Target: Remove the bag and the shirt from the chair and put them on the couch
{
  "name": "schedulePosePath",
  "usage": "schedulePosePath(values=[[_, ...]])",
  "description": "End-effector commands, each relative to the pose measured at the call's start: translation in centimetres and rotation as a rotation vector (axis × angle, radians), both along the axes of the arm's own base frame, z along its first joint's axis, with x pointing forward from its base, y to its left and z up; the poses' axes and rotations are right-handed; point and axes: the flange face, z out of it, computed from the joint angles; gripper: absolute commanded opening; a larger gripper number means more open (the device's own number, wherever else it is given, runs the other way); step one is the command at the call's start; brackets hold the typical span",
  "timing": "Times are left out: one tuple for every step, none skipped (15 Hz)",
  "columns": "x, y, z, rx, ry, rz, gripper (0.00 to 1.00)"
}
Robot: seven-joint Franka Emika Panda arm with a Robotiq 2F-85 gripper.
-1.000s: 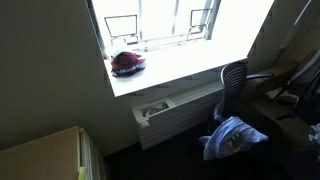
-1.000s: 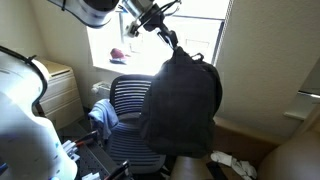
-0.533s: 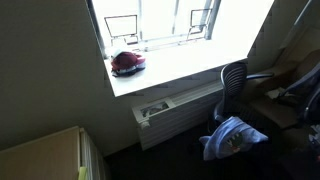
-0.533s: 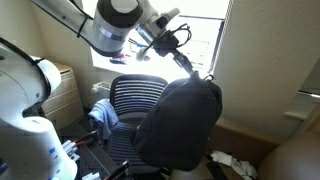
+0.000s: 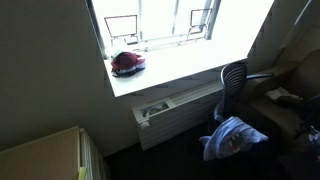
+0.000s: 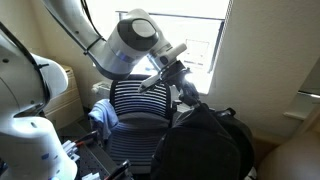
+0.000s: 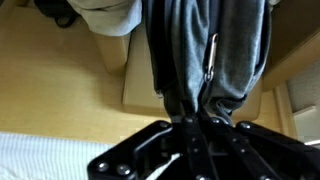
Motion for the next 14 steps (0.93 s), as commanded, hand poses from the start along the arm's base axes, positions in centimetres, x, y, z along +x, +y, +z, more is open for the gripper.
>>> schedulePosePath(values=[[-1.4, -2.1, -0.9, -0.019, -0.078, -0.056, 0.01], [-2.0, -3.0, -1.0, -0.033, -0.085, -0.07, 0.01], [-2.3, -4.9, 0.0, -0.061, -0.087, -0.078, 0.01], [-2.4, -6.5, 0.8, -0.084, -0.088, -0.087, 0.01], [-2.4, -8.6, 2.3, -0.131, -0.073, -0.089, 0.01], [-2.2, -10.3, 3.3, -0.178, -0.031, -0.084, 0.01], [-1.9, -12.1, 4.4, -0.215, -0.005, -0.078, 0.01], [-1.6, -13.8, 5.6, -0.255, 0.017, -0.07, 0.01], [-1.1, -15.3, 6.4, -0.293, 0.046, -0.06, 0.01], [-2.4, -12.4, 4.0, -0.209, 0.013, -0.079, 0.3], [-2.2, -13.2, 4.7, -0.226, 0.011, -0.083, 0.06], [-2.2, -13.2, 4.6, -0.22, 0.008, -0.082, 0.12], [-2.2, -12.9, 4.4, -0.215, 0.009, -0.079, 0.19], [-2.1, -12.6, 4.3, -0.213, 0.01, -0.074, 0.27]])
